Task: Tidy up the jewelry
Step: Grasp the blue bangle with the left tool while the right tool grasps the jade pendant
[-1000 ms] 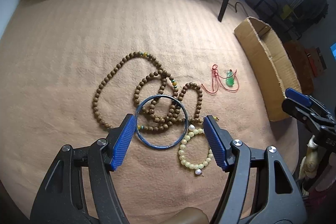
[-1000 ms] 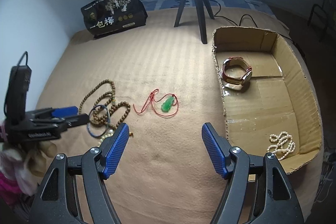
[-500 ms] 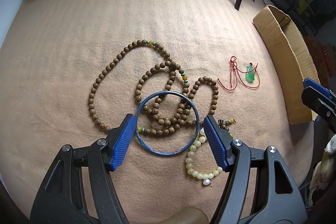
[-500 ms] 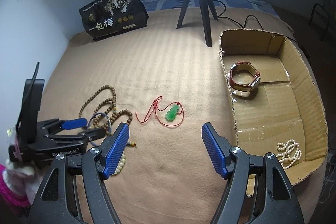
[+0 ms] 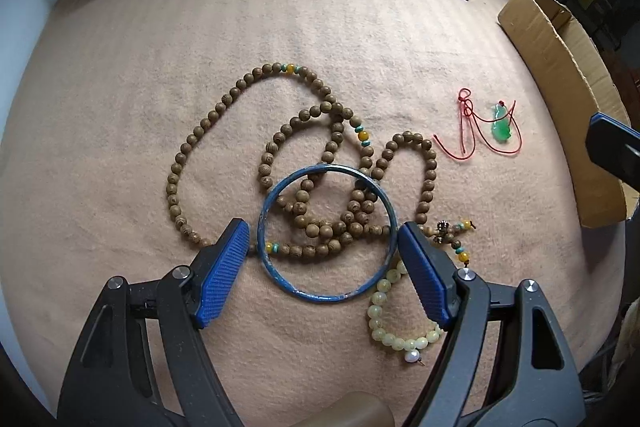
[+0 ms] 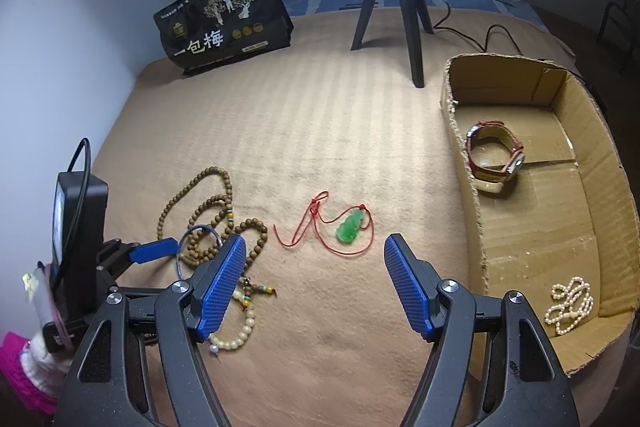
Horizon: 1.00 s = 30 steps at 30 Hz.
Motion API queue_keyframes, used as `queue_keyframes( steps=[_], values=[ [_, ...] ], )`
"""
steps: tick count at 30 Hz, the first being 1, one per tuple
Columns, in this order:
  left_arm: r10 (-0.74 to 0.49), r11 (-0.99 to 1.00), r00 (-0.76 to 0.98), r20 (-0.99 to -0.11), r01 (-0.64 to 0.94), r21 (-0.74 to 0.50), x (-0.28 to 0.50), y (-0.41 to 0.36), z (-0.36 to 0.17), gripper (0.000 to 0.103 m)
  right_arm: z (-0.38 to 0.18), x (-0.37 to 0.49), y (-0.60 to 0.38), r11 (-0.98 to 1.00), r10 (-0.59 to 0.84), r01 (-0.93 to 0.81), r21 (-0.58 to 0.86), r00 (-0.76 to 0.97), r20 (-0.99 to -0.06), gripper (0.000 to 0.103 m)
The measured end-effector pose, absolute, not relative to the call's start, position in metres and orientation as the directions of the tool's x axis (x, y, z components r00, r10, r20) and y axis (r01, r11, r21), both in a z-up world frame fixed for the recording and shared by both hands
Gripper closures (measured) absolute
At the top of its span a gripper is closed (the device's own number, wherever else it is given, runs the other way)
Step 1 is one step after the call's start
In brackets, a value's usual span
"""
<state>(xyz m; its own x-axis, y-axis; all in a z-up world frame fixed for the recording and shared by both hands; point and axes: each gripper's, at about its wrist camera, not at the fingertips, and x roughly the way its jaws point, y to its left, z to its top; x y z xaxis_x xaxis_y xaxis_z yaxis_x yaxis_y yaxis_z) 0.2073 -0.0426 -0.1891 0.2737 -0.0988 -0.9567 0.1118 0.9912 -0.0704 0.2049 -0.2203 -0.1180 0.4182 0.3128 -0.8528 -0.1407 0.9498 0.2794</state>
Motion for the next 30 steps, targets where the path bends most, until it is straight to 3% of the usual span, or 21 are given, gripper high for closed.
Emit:
queue_keyframes(
  steps=[8,11,21,30],
  values=[
    [-0.12,0.99,0.277,-0.953,0.103,-0.095,0.209,-0.039,-0.191,0.024,-0.14,0.226,-0.211,0.966,0.26,-0.112,0.235,0.365,-0.894,0.032],
    [-0.128,0.989,0.281,-0.951,0.104,-0.102,0.208,-0.038,-0.19,0.024,-0.151,0.235,-0.209,0.973,0.232,-0.086,0.216,0.335,-0.913,0.046],
    [-0.178,0.983,0.28,-0.944,0.086,-0.16,0.212,-0.033,-0.191,0.024,-0.179,0.251,-0.203,0.986,0.167,-0.034,0.165,0.294,-0.941,0.059],
    [-0.182,0.983,0.286,-0.941,0.081,-0.166,0.21,-0.038,-0.189,0.031,-0.186,0.255,-0.198,0.993,0.117,-0.043,0.109,0.3,-0.947,0.074]
  ],
)
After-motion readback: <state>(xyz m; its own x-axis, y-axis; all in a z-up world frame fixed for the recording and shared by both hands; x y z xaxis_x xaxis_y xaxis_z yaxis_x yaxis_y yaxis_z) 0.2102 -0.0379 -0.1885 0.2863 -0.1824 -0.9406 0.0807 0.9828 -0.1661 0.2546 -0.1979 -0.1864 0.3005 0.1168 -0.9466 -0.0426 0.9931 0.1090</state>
